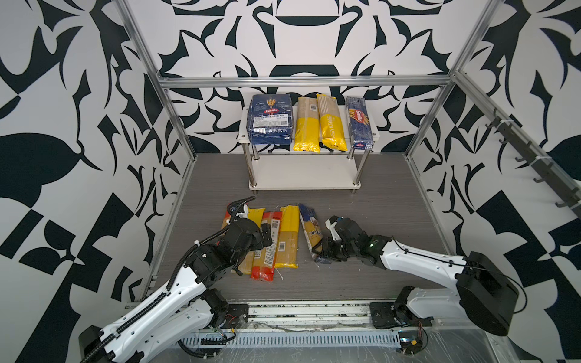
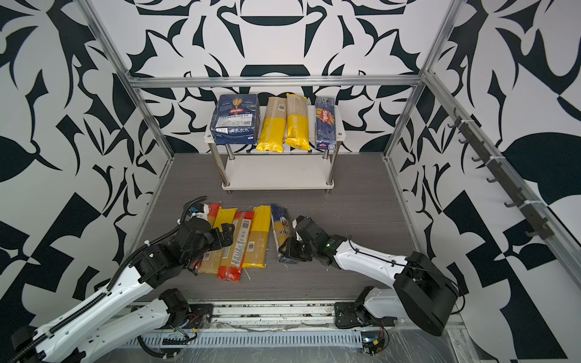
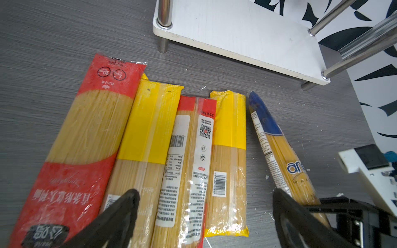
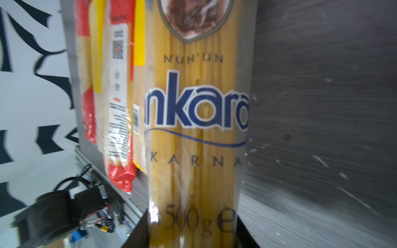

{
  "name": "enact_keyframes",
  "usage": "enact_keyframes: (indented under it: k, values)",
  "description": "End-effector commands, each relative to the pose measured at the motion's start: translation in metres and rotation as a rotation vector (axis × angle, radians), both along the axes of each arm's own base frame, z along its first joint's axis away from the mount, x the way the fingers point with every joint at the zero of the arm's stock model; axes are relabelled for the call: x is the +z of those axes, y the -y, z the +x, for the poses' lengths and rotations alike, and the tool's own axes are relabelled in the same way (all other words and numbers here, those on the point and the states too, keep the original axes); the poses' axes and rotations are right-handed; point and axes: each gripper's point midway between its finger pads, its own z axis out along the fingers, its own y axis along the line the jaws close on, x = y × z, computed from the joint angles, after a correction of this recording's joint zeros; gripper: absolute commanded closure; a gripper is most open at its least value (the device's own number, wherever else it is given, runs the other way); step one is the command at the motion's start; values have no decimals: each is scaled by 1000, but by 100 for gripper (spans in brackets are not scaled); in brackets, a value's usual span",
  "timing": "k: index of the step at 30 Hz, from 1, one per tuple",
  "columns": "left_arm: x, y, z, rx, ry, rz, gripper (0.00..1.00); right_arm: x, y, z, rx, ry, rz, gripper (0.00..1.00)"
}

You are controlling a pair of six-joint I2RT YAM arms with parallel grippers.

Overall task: Place and organize the pasta boxes and bags onto the shelf
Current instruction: 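Lift the Ankara bag upright with the right gripper toward the shelf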

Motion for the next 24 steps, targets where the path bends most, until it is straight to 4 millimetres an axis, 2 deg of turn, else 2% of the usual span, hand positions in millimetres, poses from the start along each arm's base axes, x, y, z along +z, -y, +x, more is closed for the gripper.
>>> enact_keyframes:
  k: [1,6,20,24]
  values:
    - [11,-10,0,37,12,7,0,77,-39,34,29,192,290,84]
    - [15,-14,1,50,16,16,0,86,-47,43,33,187,374,84]
    - [25,-23,6,80,29,37,1,129,-64,54,91,252,433,85]
    - [21,-25,7,85,20,49,1,137,-69,61,109,275,425,85]
